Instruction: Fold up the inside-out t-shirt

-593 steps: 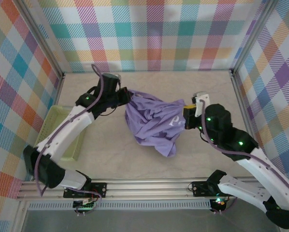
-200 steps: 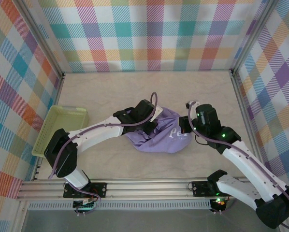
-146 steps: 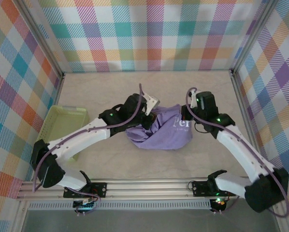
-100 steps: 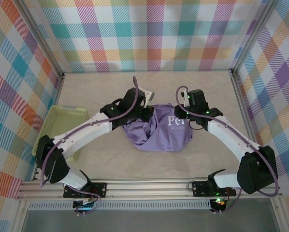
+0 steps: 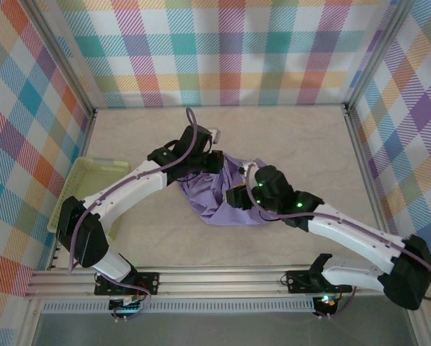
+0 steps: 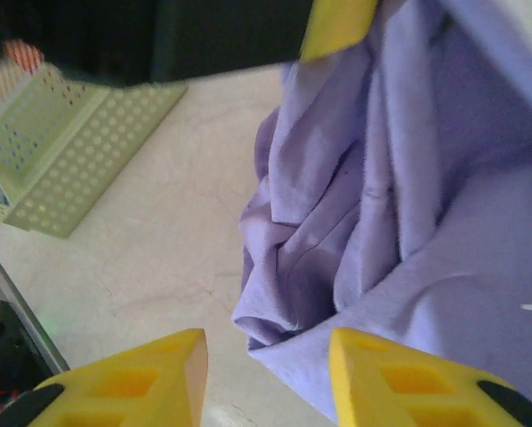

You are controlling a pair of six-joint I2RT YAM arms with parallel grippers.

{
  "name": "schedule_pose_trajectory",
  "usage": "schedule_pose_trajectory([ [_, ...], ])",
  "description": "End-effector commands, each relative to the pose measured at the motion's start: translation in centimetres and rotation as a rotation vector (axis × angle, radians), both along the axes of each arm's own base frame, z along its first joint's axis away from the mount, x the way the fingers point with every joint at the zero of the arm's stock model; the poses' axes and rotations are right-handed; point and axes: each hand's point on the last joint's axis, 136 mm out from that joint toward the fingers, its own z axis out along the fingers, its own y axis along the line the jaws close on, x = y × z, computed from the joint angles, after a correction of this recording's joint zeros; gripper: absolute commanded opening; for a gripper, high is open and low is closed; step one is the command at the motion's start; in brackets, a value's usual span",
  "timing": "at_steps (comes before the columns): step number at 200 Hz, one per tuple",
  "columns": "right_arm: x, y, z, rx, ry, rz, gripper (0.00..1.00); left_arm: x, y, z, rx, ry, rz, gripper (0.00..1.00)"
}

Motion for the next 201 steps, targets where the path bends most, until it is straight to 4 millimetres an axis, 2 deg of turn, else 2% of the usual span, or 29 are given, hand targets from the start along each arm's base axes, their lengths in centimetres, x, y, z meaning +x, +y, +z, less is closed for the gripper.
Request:
schedule_pose_trajectory([
  [1, 1.5, 1.6, 0.5, 0.044, -0.035, -0.015, 0.36, 0.3, -0.1, 2.3, -0.056, -0.02, 0.01, 0.0],
  [38, 3.3, 2.7, -1.2, -0.021, -0.028, -0.036, 0.33, 0.1, 0.3, 2.7, -0.055, -0.027, 0.018, 0.0],
  [75, 4.8, 1.3, -2.5, -0.092, -0.023, -0.147, 0.31, 0.0, 0.6, 3.0, -0.05, -0.032, 0.02, 0.0],
  [94, 5.1, 1.1, -2.9, -0.099, -0.014, -0.159, 0.32, -0.1, 0.6, 3.0, -0.05, -0.03, 0.019, 0.0],
  [153, 5.2, 2.1, -4.5, -0.125, 0.031, -0.131, 0.29, 0.1, 0.8, 3.3, -0.054, -0.038, 0.026, 0.0],
  [184, 5.6, 0.5, -7.1, -0.208, 0.067, -0.201, 0.28, 0.3, 1.2, 3.7, -0.05, -0.043, 0.048, 0.0],
  [201, 5.5, 0.6, -8.0, -0.206, 0.092, -0.194, 0.28, 0.4, 1.1, 3.8, -0.056, -0.042, 0.05, 0.0],
])
